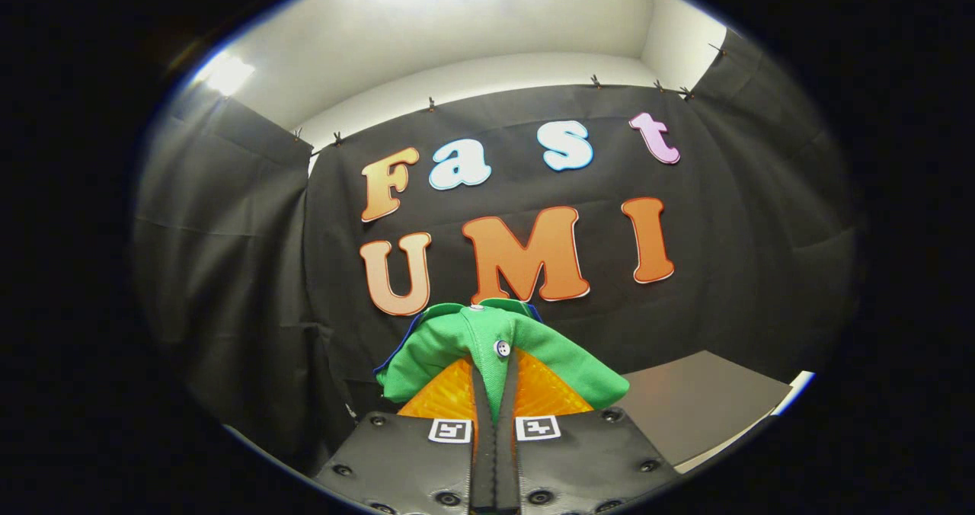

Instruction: Put the clothes into the washing machine and then close the washing machine lid.

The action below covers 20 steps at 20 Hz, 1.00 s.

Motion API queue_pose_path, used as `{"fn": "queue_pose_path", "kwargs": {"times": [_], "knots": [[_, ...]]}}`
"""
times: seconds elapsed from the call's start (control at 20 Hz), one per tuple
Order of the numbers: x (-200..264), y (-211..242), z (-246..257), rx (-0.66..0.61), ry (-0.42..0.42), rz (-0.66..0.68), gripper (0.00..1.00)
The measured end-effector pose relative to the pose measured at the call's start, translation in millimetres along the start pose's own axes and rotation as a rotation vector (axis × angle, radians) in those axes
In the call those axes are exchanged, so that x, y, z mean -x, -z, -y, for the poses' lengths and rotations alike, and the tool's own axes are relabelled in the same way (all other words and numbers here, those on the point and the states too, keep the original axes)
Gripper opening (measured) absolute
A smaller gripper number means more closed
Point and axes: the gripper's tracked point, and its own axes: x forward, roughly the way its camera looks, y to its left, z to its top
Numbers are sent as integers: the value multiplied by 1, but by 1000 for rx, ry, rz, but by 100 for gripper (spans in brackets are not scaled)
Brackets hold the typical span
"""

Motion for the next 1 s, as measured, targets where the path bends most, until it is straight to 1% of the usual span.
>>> {"fn": "queue_pose_path", "kwargs": {"times": [0.2,0.35,0.45,0.6,0.7,0.9,1.0], "knots": [[-21,0,-64,5,-39,16,8],[-42,19,-109,22,-72,7,8],[-60,40,-139,25,-97,-11,8],[-83,83,-178,-9,-125,-67,8],[-98,119,-195,-7,-136,-115,8],[-132,199,-212,-5,-136,-227,8],[-138,241,-215,-14,-117,-283,8]]}}
